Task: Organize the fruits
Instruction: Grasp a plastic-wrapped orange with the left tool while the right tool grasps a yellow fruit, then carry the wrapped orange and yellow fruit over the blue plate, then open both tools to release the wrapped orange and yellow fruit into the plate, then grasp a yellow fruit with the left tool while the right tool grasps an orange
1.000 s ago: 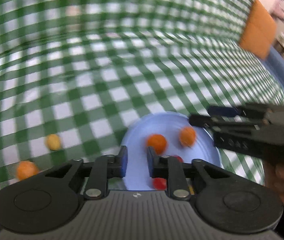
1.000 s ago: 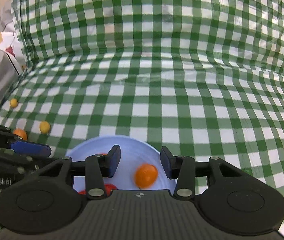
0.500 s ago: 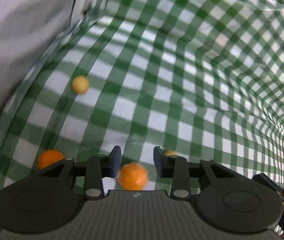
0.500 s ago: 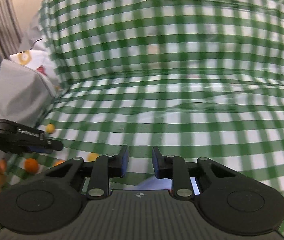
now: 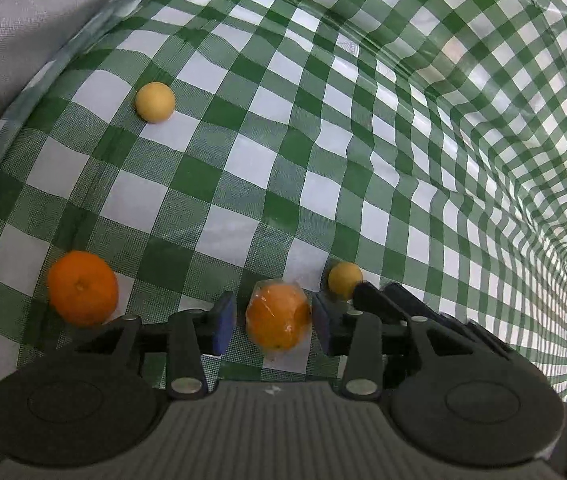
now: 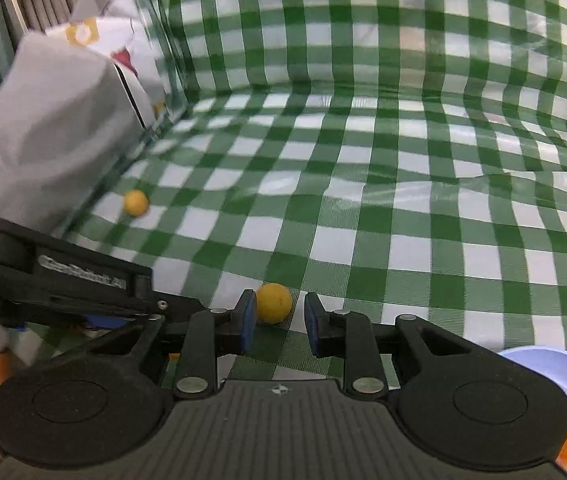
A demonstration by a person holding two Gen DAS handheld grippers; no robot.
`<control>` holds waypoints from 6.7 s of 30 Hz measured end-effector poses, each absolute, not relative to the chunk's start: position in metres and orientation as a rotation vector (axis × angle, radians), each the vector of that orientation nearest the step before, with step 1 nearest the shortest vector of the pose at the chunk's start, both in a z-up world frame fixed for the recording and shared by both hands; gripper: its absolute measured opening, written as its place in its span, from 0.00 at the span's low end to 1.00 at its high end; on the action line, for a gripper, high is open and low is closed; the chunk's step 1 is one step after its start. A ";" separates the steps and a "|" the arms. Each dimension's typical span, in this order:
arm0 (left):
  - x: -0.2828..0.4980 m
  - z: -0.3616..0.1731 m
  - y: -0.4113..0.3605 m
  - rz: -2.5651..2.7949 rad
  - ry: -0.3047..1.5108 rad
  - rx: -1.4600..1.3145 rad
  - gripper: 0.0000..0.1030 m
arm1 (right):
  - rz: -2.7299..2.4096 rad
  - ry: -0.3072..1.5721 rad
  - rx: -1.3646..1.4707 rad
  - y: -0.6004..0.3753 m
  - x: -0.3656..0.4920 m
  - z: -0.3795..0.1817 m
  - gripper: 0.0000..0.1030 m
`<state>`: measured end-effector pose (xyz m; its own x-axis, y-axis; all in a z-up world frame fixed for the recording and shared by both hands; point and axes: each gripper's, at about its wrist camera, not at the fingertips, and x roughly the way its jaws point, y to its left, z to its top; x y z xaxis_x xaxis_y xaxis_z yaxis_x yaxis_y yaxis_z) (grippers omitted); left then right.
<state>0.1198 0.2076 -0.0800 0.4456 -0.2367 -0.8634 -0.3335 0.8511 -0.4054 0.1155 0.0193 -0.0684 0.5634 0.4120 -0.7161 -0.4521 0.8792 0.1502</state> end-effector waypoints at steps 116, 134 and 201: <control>0.090 -0.034 0.014 -0.282 0.822 0.007 0.39 | 0.110 0.794 0.067 -0.196 0.055 -0.015 0.26; 0.089 -0.044 0.004 -0.385 0.904 0.016 0.43 | 0.116 0.887 0.016 -0.190 0.060 -0.030 0.27; 0.093 -0.008 0.296 0.182 0.757 -0.331 0.18 | 0.677 0.668 -0.113 0.130 0.026 -0.058 0.35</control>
